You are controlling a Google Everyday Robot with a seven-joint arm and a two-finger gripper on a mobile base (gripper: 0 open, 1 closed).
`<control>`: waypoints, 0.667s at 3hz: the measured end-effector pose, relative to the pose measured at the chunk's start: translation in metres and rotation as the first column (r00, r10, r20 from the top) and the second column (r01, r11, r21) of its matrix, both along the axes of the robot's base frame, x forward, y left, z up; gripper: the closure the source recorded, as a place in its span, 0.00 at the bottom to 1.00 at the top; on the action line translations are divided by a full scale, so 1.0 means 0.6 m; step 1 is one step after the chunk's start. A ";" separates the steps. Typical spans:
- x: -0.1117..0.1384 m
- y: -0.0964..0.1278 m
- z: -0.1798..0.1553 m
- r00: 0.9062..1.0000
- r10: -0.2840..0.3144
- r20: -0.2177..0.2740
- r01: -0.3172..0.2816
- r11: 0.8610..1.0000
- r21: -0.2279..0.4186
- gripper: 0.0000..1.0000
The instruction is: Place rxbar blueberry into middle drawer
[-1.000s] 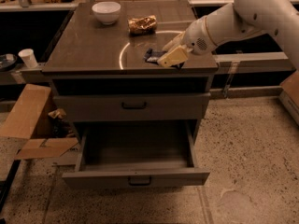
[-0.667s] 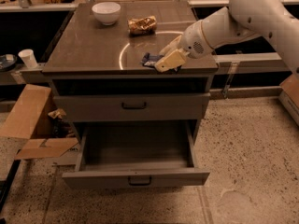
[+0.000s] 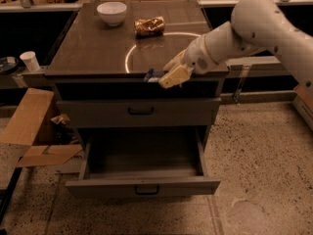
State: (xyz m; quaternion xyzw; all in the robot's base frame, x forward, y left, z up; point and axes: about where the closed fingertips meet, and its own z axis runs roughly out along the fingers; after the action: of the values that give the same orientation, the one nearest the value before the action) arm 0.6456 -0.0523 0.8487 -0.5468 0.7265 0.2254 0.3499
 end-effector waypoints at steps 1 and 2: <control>-0.055 -0.007 -0.060 0.999 -0.039 -0.009 0.039 0.999 0.008 1.00; -0.117 -0.013 -0.152 0.995 -0.064 -0.079 0.064 0.998 0.000 1.00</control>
Offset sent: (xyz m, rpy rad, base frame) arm -0.1220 -0.0152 -0.1674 -0.0111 0.1807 -0.0980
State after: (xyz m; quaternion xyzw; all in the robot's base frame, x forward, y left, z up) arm 0.5751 -0.0602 0.7572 -0.5132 0.7567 0.2365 0.3287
